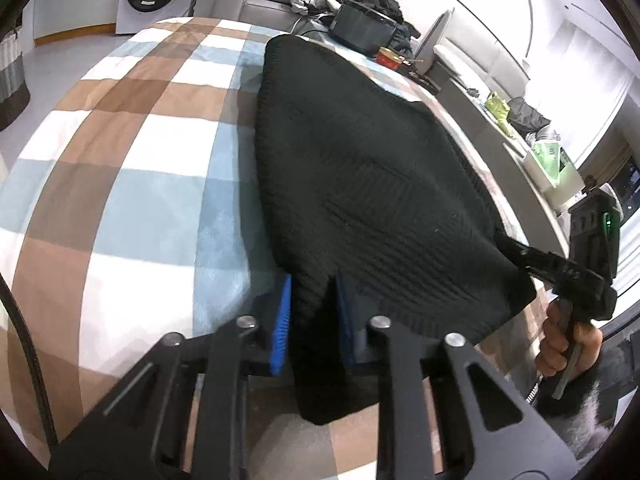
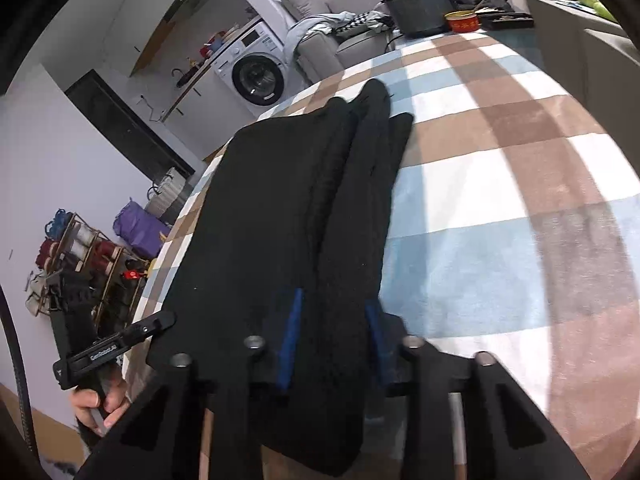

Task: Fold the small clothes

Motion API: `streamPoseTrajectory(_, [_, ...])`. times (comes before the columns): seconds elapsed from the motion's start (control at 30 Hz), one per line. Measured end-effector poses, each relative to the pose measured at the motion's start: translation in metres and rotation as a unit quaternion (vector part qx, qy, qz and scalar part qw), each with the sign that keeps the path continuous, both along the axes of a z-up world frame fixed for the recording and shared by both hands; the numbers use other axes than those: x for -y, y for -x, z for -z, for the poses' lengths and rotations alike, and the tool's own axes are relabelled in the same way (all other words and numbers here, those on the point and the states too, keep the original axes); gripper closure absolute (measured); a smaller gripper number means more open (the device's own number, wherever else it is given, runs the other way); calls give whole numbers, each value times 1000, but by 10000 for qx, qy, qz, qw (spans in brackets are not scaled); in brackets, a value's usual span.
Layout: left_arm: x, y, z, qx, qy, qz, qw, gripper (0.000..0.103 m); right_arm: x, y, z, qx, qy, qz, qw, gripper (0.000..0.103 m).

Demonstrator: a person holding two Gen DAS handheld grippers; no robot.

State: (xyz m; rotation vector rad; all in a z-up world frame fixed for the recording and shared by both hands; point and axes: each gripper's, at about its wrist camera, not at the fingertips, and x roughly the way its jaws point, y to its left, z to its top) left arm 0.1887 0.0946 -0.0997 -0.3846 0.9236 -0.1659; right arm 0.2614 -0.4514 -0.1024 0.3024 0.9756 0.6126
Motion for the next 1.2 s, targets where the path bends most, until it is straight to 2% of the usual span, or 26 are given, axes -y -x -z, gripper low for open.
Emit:
streamPoseTrajectory(0.1, [3, -16, -3, 44, -170, 3, 9998, 87, -7, -11, 4, 26, 39, 35, 10000, 83])
streamPoseTrajectory(0.33, [4, -79, -10, 122, -506, -149, 9985, 87, -31, -60, 5, 8, 205, 438, 9988, 84])
streamPoseTrajectory(0.4, [3, -86, -10, 139, -540, -156, 9983, 87, -36, -71, 4, 66, 320, 499, 9982, 84])
streamPoseTrajectory(0.5, [0, -84, -8, 91, -627, -230, 9977, 87, -37, -77, 2, 87, 447, 479, 9978, 76])
streamPoseTrajectory(0.57, [-3, -76, -11, 126, -727, -309, 9968, 84, -34, -70, -5, 349, 911, 569, 9936, 52])
streamPoseTrajectory(0.6, [-3, -72, -14, 187, -820, -328, 9959, 83, -33, -67, -9, 502, 1036, 597, 9916, 50])
streamPoseTrajectory(0.7, [2, -50, -29, 592, -1140, -415, 9908, 65, -27, -52, -24, 875, 1232, 531, 9871, 30])
streamPoseTrajectory(0.77, [6, -36, -38, 936, -1191, -402, 9876, 36, -22, -43, -29, 973, 1119, 460, 9879, 9])
streamPoseTrajectory(0.83, [12, -25, -45, 1270, -1224, -379, 9836, 21, -22, -31, -36, 1210, 1021, 336, 9868, 3])
streamPoseTrajectory(0.9, [17, -19, -48, 1430, -1270, -334, 9810, 17, -25, -20, -42, 1516, 1035, 255, 9827, 0])
streamPoseTrajectory(0.97, [22, -14, -50, 1522, -1333, -280, 9789, 2, -30, -10, -46, 1814, 1020, 146, 9780, 0])
streamPoseTrajectory(1.07, [27, -5, -52, 1778, -1314, -277, 9749, 1, -35, 7, -52, 2173, 911, 69, 9718, 0])
streamPoseTrajectory(1.2, [26, 3, -52, 1909, -1214, -374, 9734, 1, -36, 25, -56, 2516, 701, 29, 9653, 0])
